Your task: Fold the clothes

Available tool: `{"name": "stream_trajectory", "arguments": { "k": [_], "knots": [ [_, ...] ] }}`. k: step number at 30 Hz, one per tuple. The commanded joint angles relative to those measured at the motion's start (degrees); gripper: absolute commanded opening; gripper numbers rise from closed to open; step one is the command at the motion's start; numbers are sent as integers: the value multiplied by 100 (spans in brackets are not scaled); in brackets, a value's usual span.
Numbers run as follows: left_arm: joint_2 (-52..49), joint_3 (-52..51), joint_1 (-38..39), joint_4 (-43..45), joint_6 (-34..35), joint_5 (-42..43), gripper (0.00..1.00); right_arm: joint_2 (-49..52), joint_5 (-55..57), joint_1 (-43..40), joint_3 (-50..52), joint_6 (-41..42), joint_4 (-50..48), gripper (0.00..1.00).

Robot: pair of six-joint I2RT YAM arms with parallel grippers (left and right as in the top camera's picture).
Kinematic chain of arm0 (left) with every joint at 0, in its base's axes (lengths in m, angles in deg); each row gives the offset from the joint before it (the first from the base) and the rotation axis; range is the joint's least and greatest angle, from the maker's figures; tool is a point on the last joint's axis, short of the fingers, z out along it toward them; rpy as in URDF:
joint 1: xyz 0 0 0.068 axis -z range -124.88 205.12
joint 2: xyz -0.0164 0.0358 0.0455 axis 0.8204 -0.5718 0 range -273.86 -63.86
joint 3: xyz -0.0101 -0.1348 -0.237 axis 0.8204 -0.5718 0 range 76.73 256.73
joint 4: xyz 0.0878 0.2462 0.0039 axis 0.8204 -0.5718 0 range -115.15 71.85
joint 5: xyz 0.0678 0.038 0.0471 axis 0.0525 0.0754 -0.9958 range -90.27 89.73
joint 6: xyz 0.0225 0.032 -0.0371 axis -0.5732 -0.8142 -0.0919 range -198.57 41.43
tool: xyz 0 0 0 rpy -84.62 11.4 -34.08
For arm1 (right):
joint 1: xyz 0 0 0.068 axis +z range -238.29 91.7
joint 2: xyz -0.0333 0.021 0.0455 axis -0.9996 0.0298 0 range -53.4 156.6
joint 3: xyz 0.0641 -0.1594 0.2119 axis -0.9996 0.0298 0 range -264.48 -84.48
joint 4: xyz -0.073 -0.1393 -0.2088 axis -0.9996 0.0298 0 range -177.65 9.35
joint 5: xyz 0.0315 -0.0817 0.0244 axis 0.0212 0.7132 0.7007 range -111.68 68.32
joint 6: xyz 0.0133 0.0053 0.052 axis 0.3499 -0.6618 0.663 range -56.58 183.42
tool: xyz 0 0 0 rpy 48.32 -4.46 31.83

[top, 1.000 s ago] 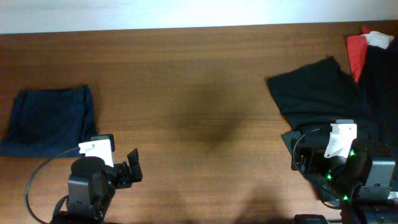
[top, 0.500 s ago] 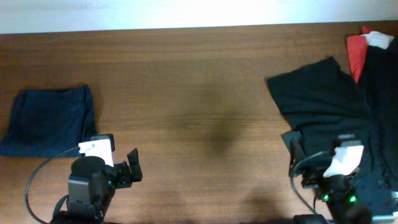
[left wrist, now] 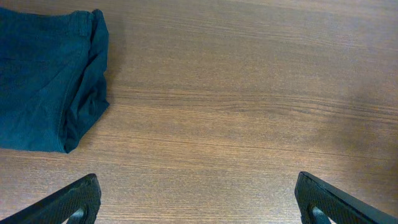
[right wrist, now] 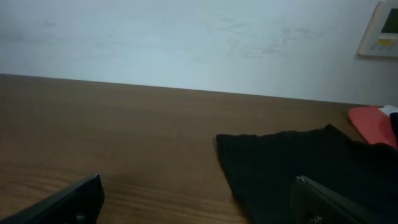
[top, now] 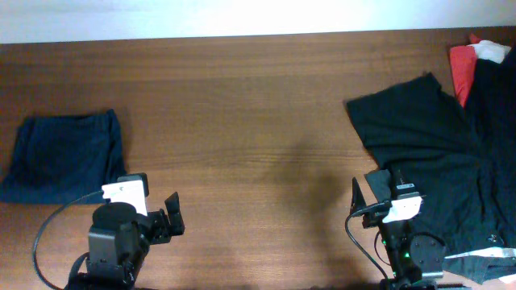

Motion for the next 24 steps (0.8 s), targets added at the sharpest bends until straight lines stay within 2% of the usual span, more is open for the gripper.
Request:
{"name": "stream_trajectory", "arguments": {
  "k": [1, 19, 22, 24],
  "knots": [
    [28, 9, 11, 20, 79, -61, 99, -59, 4, 33, 26, -57, 39, 99],
    [120, 4, 9, 2, 79, -61, 99, -55, 4, 33, 26, -55, 31, 99],
    [525, -184, -111, -79, -81, -356, 99, -55, 7, 33, 26, -57, 31, 99],
    [1056, -748, -146, 492, -669, -144, 99, -55, 4, 33, 26, -55, 31, 99]
  ]
}}
